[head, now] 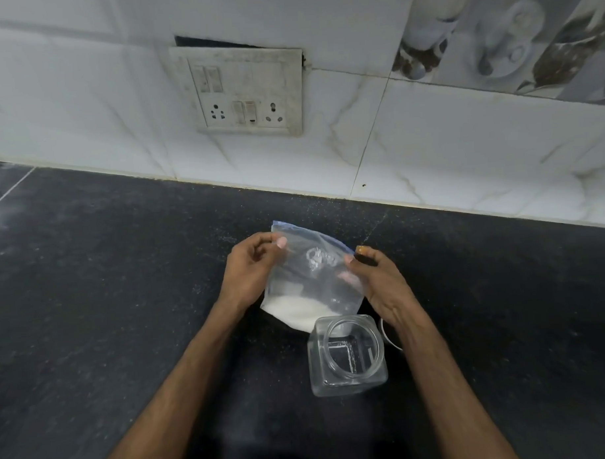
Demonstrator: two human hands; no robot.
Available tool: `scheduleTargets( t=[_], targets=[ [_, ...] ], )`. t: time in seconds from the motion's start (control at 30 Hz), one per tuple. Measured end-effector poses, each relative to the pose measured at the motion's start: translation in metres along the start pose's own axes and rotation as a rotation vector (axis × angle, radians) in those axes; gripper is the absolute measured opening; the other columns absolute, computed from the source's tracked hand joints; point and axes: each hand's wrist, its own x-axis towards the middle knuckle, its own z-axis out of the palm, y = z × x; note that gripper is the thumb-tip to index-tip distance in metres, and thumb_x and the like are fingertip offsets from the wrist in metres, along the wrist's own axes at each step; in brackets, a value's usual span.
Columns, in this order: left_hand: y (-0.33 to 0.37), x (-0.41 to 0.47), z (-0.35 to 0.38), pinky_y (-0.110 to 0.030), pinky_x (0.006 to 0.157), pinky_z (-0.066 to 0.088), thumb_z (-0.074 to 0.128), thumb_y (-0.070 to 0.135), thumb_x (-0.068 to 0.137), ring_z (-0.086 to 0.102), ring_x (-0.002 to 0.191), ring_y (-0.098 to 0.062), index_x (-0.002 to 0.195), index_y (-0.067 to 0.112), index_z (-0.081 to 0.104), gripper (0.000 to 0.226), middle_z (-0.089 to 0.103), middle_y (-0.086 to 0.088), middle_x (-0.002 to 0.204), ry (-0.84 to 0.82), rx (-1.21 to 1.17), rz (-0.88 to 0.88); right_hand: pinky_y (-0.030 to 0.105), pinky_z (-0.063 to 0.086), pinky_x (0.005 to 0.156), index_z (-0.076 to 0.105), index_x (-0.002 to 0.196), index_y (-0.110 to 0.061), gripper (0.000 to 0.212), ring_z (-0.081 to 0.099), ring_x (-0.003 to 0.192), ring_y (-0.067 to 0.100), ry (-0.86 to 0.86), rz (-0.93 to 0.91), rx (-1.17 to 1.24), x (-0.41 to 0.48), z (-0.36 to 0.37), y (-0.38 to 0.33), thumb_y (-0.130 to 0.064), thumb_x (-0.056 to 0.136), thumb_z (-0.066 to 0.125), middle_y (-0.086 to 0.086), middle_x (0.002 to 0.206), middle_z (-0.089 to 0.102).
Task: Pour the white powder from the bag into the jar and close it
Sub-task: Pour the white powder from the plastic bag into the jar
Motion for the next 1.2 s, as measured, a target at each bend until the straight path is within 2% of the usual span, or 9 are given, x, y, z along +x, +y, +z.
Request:
scheduleTargets(
  t=[0.07,0.13,0.3,0.4,0.5,0.63,0.93,1.0,1.2],
  targets=[
    [0.005,0.001,-0.001,-0.029,0.072,0.054,0.072,0.025,0.091,0.063,0.075,-0.018,0.111,0.023,0.068,0.02,0.066,-0.011,0.08,0.044,0.015,0.047,0.03,0.062,0.079,0.049,0.132,-0.008,0.071,0.076,0.088,0.018,0.003,-0.092,0.038,-0.006,0.001,-0.012,0.002,0.068,0.079,0.004,0.089,0.08],
    [0.012,-0.003,-0.004,-0.025,0.066,0.055,0.077,0.02,0.087,0.063,0.067,-0.013,0.119,0.022,0.063,0.035,0.066,-0.001,0.074,0.092,-0.032,0.077,0.03,0.062,0.077,0.046,0.135,-0.012,0.074,0.075,0.089,0.02,0.005,-0.213,-0.012,-0.015,0.004,-0.023,0.011,0.072,0.077,0.007,0.091,0.08],
    [0.039,-0.016,-0.02,-0.021,0.064,0.059,0.084,0.011,0.076,0.072,0.068,-0.01,0.117,0.026,0.058,0.05,0.078,-0.001,0.082,0.134,-0.128,0.213,0.024,0.058,0.083,0.045,0.139,-0.017,0.078,0.072,0.09,0.01,0.1,-0.479,-0.381,-0.053,0.017,-0.047,-0.002,0.074,0.084,-0.001,0.094,0.075],
    [0.061,-0.023,-0.028,-0.015,0.061,0.053,0.086,0.012,0.074,0.069,0.064,-0.003,0.109,0.032,0.061,0.048,0.078,0.005,0.08,0.145,-0.079,0.319,0.02,0.048,0.097,0.06,0.129,-0.021,0.061,0.06,0.11,0.006,0.221,-0.814,-0.751,-0.077,0.031,-0.071,-0.016,0.074,0.086,-0.005,0.12,0.064],
    [0.08,-0.03,-0.036,-0.016,0.059,0.052,0.086,0.012,0.074,0.07,0.065,-0.005,0.105,0.038,0.061,0.048,0.078,0.012,0.078,0.165,0.023,0.403,0.014,0.04,0.103,0.072,0.113,-0.023,0.039,0.057,0.112,0.002,0.084,-1.018,-0.934,-0.093,0.059,-0.095,-0.024,0.076,0.084,-0.006,0.118,0.066],
    [0.098,-0.039,-0.049,-0.019,0.061,0.056,0.086,0.017,0.075,0.073,0.068,-0.011,0.107,0.041,0.059,0.048,0.078,0.015,0.08,0.199,0.077,0.484,0.023,0.045,0.1,0.074,0.103,-0.018,0.028,0.062,0.107,0.009,-0.041,-1.023,-1.003,-0.101,0.098,-0.104,-0.021,0.077,0.083,-0.002,0.113,0.069],
    [0.108,-0.066,-0.065,-0.018,0.062,0.054,0.087,0.021,0.072,0.072,0.067,-0.007,0.106,0.038,0.061,0.047,0.078,0.01,0.079,0.221,-0.004,0.498,0.012,0.04,0.099,0.072,0.106,-0.017,0.034,0.061,0.107,0.008,-0.158,-1.062,-1.012,-0.121,0.117,-0.09,-0.021,0.075,0.085,-0.002,0.114,0.067],
    [0.11,-0.071,-0.063,-0.017,0.062,0.054,0.087,0.019,0.072,0.072,0.066,-0.007,0.106,0.038,0.061,0.047,0.078,0.011,0.079,0.212,-0.009,0.512,0.016,0.042,0.1,0.07,0.11,-0.017,0.039,0.061,0.109,0.009,-0.168,-1.047,-0.995,-0.126,0.116,-0.092,-0.022,0.075,0.085,-0.002,0.117,0.067],
    [0.112,-0.08,-0.058,-0.019,0.06,0.052,0.086,0.016,0.073,0.071,0.066,-0.023,0.105,0.037,0.06,0.046,0.078,0.011,0.079,0.189,0.016,0.536,0.024,0.051,0.089,0.071,0.084,-0.015,0.022,0.067,0.096,0.011,-0.274,-1.017,-0.946,-0.139,0.107,-0.096,-0.018,0.071,0.088,-0.002,0.096,0.073]
  ],
)
